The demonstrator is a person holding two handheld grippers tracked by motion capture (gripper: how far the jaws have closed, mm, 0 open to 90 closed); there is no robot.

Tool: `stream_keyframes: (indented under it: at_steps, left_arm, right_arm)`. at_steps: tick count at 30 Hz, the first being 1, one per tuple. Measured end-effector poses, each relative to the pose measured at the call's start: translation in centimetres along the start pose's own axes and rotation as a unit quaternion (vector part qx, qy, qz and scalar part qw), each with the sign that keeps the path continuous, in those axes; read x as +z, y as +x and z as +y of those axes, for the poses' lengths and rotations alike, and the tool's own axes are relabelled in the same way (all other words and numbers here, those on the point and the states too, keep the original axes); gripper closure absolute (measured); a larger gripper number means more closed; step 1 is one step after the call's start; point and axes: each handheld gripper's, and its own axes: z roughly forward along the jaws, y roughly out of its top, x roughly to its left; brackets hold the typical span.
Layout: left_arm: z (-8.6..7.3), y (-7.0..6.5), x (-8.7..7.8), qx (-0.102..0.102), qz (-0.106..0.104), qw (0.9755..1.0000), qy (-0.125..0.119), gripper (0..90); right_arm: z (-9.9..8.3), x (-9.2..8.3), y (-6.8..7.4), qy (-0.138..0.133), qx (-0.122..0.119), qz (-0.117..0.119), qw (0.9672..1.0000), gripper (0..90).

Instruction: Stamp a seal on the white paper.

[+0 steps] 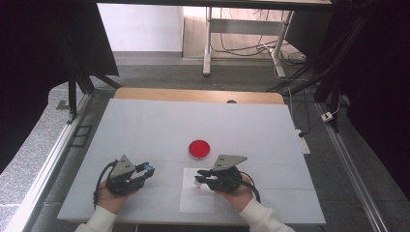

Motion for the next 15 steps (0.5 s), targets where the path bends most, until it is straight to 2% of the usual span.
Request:
stream_keyframes:
  at_steps: [9, 15]
  left_arm:
    - [0.01, -0.06, 0.07, 0.0, -0.001, 1.0, 0.0, 63.9]
    - [-0.01, -0.06, 0.09, 0.0, -0.001, 1.0, 0.001, 63.9]
  right_arm:
    - [0.13, -0.3, -0.09, -0.014, 0.005, -0.003, 0.9999, 76.0]
    - [0.44, -0.99, -0.34, -0.033, 0.014, -0.009, 0.9993, 75.9]
